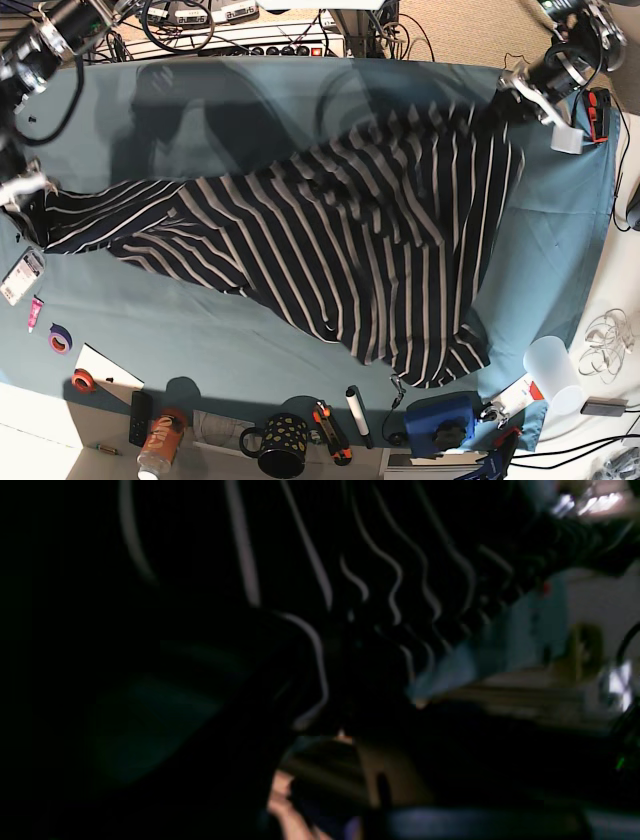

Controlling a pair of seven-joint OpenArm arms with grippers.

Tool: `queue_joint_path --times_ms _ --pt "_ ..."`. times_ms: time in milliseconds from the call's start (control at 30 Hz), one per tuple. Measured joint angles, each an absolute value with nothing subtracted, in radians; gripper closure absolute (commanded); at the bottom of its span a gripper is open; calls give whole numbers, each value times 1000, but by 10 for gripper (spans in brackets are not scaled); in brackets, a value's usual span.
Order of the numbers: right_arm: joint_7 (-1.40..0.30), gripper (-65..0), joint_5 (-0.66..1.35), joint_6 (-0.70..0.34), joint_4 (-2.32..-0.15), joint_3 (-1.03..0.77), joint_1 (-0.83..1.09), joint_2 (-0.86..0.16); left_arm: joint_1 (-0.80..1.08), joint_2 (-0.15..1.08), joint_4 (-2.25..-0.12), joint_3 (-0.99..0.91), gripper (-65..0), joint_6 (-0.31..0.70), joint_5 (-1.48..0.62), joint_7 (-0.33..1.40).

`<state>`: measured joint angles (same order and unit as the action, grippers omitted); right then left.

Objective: Layout the t-shirt on the table in an organized manner, then fold the t-shirt properly
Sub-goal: 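Grasp the shirt edge with both grippers and lift it off the table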

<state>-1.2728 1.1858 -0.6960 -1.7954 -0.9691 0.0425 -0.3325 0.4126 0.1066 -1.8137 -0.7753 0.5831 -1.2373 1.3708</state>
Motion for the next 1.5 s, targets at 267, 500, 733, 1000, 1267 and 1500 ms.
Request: queue_joint_path --times_ms 267,500,733,1000,1267,1500 --pt "-1353 0 1294 -698 -1795 -1053 68 -335 348 192 -1819 -773 0 675 -1452 1380" --pt "-1213 0 1147 -698 -1795 -1008 59 -335 183 239 -1819 -773 0 675 -1432 1316" --pt "-1027 0 804 -701 -1783 -777 -59 -344 -5 308 -1819 -688 0 616 -1127 1140" --pt "-923 0 499 -595 -1472 -473 -361 -344 -215 298 -1773 -365 0 500 -691 940" --pt "-867 0 425 -588 -933 -451 -834 -357 -551 254 -1475 -224 0 455 -560 872" --pt "-812 0 370 -578 -736 -316 -1177 -451 -918 293 -1071 -212 0 447 -539 884"
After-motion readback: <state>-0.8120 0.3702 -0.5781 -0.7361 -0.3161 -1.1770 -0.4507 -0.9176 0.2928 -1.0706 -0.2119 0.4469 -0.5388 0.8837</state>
